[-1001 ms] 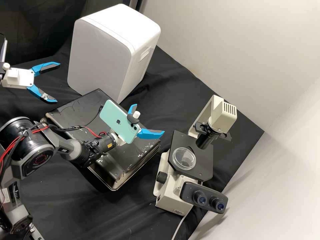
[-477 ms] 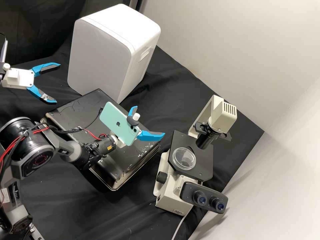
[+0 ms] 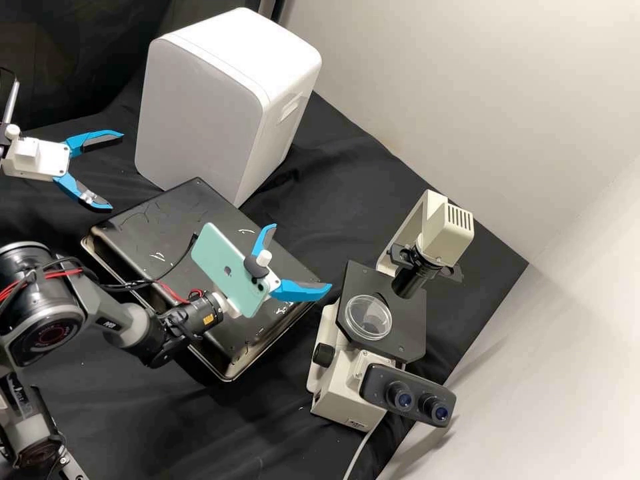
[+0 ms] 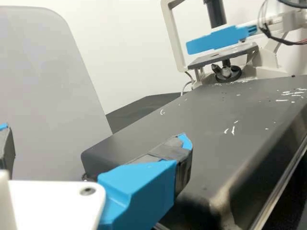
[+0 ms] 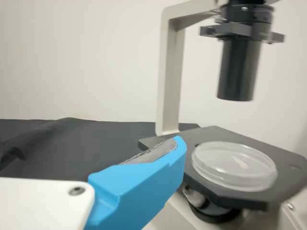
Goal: Place the petri dish on the bench
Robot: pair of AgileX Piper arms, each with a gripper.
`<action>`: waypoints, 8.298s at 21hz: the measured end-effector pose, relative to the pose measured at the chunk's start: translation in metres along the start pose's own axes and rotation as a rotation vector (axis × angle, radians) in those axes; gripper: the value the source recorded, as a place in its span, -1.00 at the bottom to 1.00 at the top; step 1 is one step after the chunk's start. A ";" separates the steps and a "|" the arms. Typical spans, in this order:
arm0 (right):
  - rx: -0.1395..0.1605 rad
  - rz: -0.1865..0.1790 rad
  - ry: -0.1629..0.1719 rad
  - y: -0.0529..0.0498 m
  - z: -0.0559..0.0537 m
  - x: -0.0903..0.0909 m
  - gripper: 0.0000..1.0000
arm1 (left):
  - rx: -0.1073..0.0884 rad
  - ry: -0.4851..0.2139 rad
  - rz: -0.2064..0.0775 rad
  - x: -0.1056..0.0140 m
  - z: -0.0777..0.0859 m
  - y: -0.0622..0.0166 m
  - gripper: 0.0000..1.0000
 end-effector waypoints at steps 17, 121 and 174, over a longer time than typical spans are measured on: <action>0.005 0.028 -0.122 0.008 0.044 0.003 1.00 | 0.000 -0.022 -0.001 0.003 0.000 -0.0009 1.00; -0.016 0.173 -0.248 0.040 0.073 0.074 1.00 | -0.036 -0.065 -0.037 0.008 0.001 -0.0091 1.00; 0.003 0.164 -0.272 0.032 0.088 0.083 -1.00 | -0.036 -0.065 -0.037 0.008 0.001 -0.0091 1.00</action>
